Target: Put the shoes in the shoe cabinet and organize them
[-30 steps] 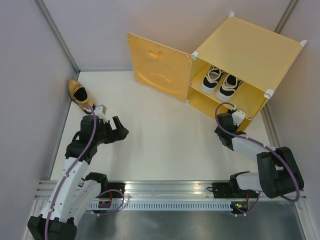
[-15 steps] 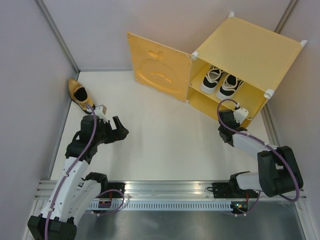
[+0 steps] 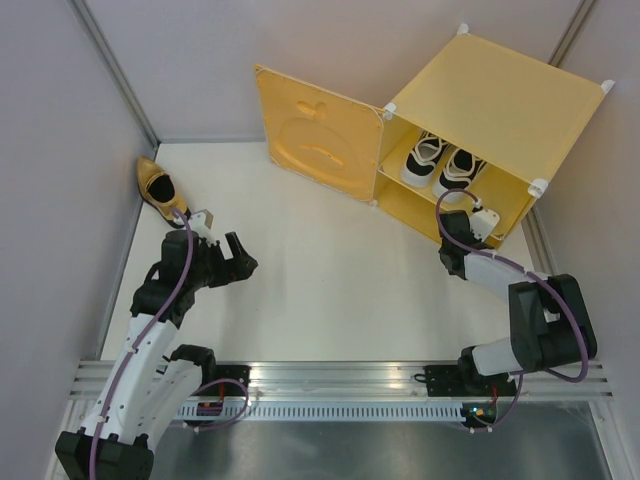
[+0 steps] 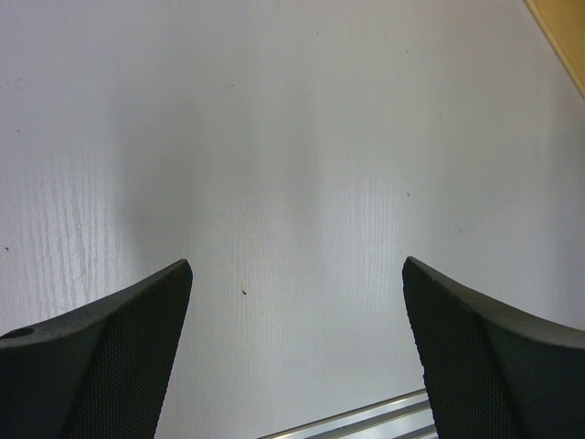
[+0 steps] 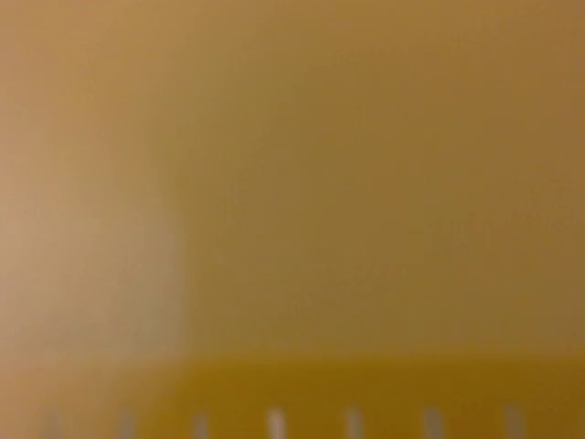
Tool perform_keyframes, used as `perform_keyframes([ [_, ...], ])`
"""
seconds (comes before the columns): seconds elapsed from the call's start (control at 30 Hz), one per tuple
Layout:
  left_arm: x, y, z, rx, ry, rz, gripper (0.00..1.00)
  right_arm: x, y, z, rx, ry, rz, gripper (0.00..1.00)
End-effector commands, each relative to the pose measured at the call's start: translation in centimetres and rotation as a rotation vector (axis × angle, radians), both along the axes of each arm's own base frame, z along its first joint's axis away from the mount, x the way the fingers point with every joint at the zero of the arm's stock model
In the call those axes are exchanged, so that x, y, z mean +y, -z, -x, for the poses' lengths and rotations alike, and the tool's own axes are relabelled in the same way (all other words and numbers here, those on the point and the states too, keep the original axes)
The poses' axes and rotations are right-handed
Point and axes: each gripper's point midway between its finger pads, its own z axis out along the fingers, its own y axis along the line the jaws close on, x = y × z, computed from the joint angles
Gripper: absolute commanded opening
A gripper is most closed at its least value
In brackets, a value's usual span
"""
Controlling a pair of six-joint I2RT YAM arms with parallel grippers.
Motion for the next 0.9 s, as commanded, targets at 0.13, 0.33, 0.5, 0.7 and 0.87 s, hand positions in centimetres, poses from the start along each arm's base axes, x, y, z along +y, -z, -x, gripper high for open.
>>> perform_keyframes([
  [0.13,0.3,-0.2,-0.5,-0.03,0.006,-0.025,0.98,-0.9,-2.6,-3.2,-0.12,0.052,0.001,0.37],
  [0.33,0.3,-0.2,-0.4,-0.03,0.006,-0.025,0.98,-1.0,-2.6,-3.6,-0.129,0.055,-0.007,0.36],
  [0.5,0.4,-0.2,-0.5,-0.03,0.003,-0.027,0.98,-0.9,-2.6,-3.8,-0.126,0.043,-0.009,0.36],
  [0.7,0.4,-0.2,-0.5,-0.03,0.001,-0.027,0.98,-0.8,-3.4,-4.4,-0.17,0.029,-0.014,0.36],
  [0.87,0.4,-0.2,-0.5,-0.029,0.0,-0.025,0.98,-0.5,-3.9,-4.5,-0.209,-0.006,-0.023,0.37],
])
